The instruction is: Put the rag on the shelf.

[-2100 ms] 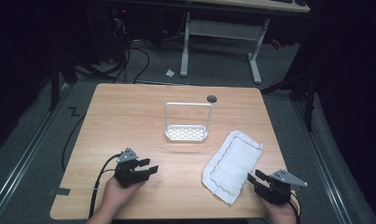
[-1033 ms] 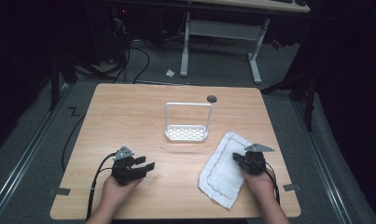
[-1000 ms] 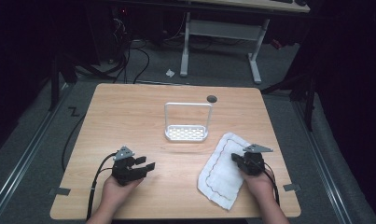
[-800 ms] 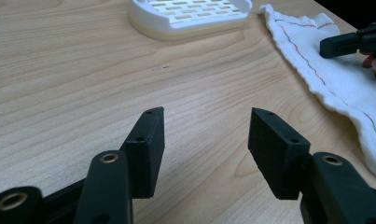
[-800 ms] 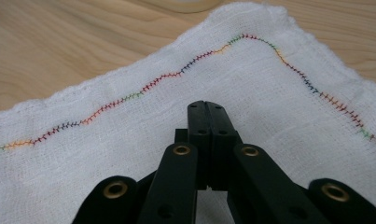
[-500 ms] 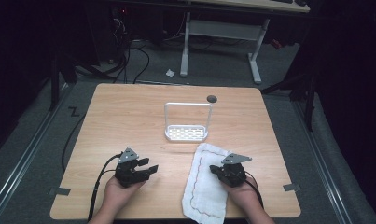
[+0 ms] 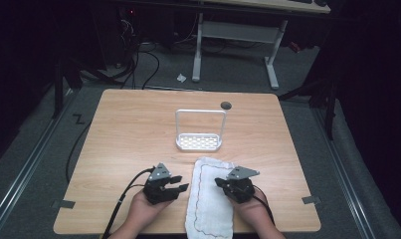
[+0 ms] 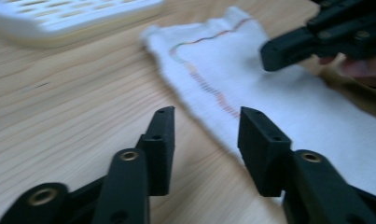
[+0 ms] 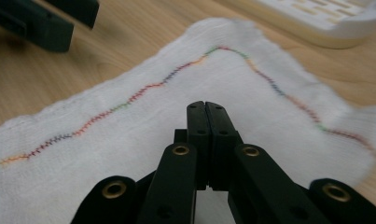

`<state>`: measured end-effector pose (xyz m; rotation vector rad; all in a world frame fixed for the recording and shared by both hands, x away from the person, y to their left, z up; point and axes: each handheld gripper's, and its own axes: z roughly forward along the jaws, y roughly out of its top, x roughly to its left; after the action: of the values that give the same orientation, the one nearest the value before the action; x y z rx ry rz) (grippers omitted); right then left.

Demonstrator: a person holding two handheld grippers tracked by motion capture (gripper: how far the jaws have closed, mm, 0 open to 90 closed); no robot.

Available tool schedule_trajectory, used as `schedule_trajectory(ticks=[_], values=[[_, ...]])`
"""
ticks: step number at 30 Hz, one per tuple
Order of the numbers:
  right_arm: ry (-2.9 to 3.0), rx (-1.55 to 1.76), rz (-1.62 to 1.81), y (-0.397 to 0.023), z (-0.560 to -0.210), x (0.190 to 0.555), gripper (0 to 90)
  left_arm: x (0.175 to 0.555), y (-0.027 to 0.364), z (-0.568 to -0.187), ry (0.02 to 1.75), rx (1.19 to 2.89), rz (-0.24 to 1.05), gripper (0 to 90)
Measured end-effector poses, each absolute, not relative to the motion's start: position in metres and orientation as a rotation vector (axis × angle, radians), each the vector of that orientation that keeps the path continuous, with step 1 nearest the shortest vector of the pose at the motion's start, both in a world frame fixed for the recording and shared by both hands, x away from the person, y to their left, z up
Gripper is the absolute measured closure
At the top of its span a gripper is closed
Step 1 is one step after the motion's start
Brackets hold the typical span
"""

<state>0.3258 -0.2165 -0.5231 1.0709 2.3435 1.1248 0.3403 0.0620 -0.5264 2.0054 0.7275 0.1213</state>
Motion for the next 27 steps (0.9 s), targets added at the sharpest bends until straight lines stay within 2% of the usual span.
schedule_trajectory(ticks=[1,2,8,15,23,27], values=[[2.330,1.088,1.127,-0.222,-0.522,0.326,90.0,0.338,0.053,-0.527,0.691,2.019,0.109,65.8],[2.295,1.151,1.123,-0.237,-0.523,0.325,90.0,0.337,0.042,-0.527,0.634,2.051,0.100,70.8],[2.304,1.213,1.065,-0.251,-0.533,0.324,90.0,0.336,0.027,-0.536,0.592,2.141,0.109,80.9],[2.340,1.160,1.074,-0.238,-0.533,0.325,90.0,0.328,0.036,-0.538,0.566,2.173,0.097,81.3],[2.442,1.017,1.101,-0.201,-0.534,0.333,90.0,0.307,0.071,-0.537,0.632,2.168,0.081,80.9],[2.479,0.935,1.105,-0.185,-0.534,0.333,90.0,0.313,0.087,-0.532,0.697,2.125,0.105,76.0]])
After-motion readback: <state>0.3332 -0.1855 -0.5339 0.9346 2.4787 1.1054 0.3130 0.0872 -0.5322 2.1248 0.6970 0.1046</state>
